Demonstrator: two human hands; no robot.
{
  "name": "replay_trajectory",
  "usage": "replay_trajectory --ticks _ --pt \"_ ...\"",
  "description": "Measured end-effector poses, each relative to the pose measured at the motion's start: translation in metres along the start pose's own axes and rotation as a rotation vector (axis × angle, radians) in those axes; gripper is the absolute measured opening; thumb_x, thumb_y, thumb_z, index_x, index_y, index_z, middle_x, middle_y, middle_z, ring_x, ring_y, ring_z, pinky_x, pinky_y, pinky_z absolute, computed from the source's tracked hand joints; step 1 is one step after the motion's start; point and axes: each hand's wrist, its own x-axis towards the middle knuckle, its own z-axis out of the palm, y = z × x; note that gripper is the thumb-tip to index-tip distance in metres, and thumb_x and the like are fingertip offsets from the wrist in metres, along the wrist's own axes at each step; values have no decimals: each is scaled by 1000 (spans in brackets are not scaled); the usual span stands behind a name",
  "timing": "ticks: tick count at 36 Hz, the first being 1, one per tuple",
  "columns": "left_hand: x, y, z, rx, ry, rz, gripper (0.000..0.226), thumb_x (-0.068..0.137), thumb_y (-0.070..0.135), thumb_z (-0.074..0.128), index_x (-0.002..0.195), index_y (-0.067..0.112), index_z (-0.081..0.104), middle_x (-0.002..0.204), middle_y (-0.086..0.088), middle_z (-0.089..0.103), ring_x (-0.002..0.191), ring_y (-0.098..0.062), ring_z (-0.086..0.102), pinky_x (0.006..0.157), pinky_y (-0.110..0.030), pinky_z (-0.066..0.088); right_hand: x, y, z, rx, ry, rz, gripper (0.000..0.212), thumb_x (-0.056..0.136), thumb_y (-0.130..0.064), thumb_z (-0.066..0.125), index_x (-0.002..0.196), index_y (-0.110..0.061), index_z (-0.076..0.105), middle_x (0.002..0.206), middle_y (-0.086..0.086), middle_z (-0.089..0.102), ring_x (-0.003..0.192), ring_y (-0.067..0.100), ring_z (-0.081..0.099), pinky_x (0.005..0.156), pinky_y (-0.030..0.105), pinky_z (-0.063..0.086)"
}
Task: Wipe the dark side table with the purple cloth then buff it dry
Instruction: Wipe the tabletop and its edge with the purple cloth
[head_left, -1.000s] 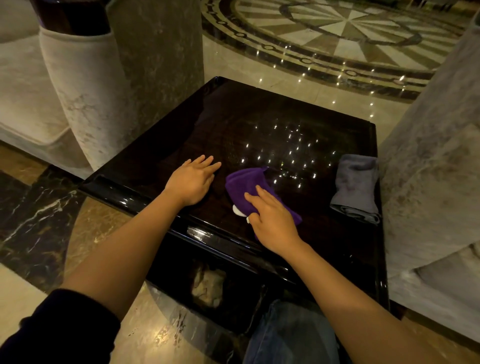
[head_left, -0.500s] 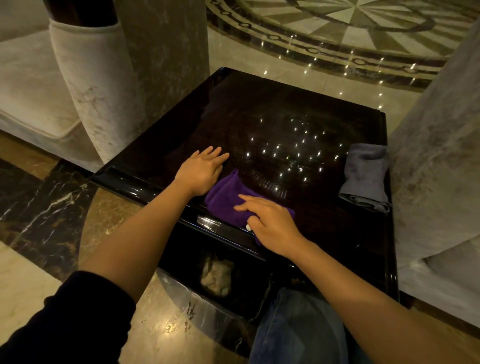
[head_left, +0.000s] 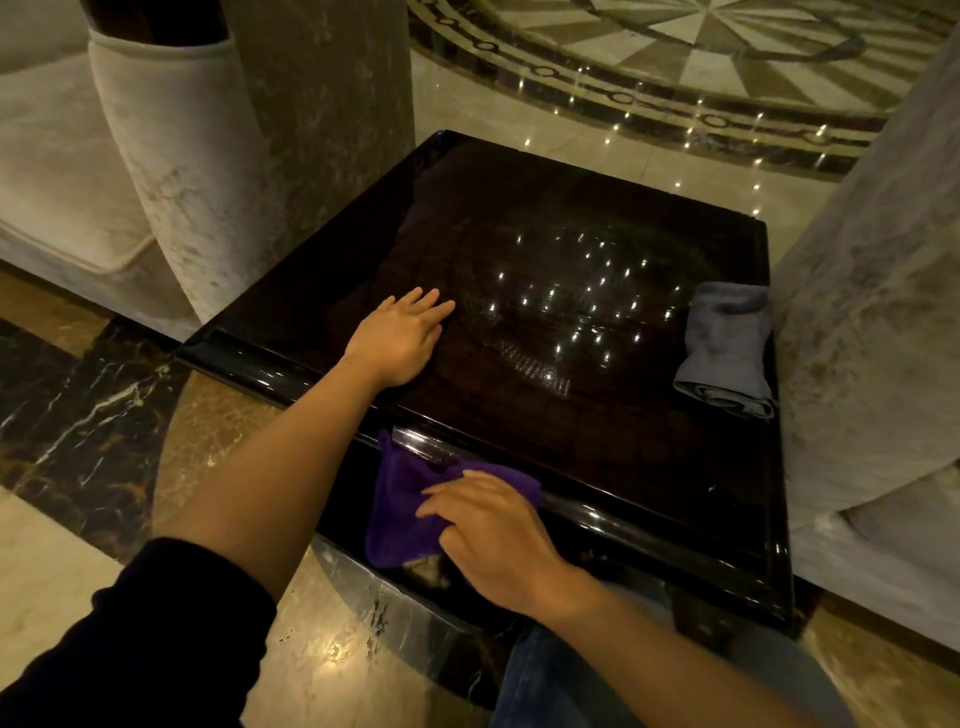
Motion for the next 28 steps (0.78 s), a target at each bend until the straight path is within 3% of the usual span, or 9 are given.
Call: replay_trajectory --ticks 2,7,12,15,20,22,25,28 --pt "0 -1 1 -2 6 4 44 98 25 27 142 20 24 154 -8 20 143 -24 11 116 -42 10 0 -2 5 9 -9 15 31 84 -4 44 110 -3 61 117 13 65 114 22 55 104 14 15" --pt "0 -1 2 2 11 4 44 98 25 27 142 20 24 154 -8 20 143 -24 12 116 -41 11 -6 -6 13 135 -82 124 32 87 -7 40 113 -11 58 120 7 61 113 19 51 100 28 37" --pt "0 -3 2 1 10 11 45 98 25 27 142 20 24 154 -8 20 143 -24 11 116 -41 10 -4 -9 4 259 -57 191 36 87 -6 39 118 -15 55 124 3 57 115 15 49 101 28 37" --pt "0 -3 1 0 4 11 45 98 25 27 142 20 23 154 -8 19 143 -24 11 116 -41 10 -2 -15 -6 278 1 165 38 86 -3 40 121 -14 53 126 4 56 117 13 47 100 20 32" --pt "-1 -2 1 -5 6 19 45 97 24 27 142 19 23 154 -8 20 143 -24 11 116 -42 10 -1 -16 -35 199 86 84 40 88 0 41 126 -11 49 131 4 50 120 14 40 89 -8 16" --pt "-1 -2 1 -3 5 18 45 97 25 27 142 19 23 154 -8 19 143 -24 11 116 -42 10 -2 -18 -46 149 124 41 41 86 1 43 126 -10 49 130 7 51 119 16 42 94 -2 18" --pt "-2 -2 0 -2 3 15 45 97 24 27 142 19 23 154 -9 19 143 -24 11 116 -42 10 -6 -16 -53 25 166 -13 43 83 -2 48 126 -8 49 128 11 52 118 23 44 100 24 28" --pt "-2 -1 -1 4 -7 15 45 98 24 27 142 19 23 154 -9 19 143 -24 11 116 -42 10 -7 -10 -54 -55 124 8 45 85 1 51 128 -9 46 132 11 49 121 24 42 103 33 31"
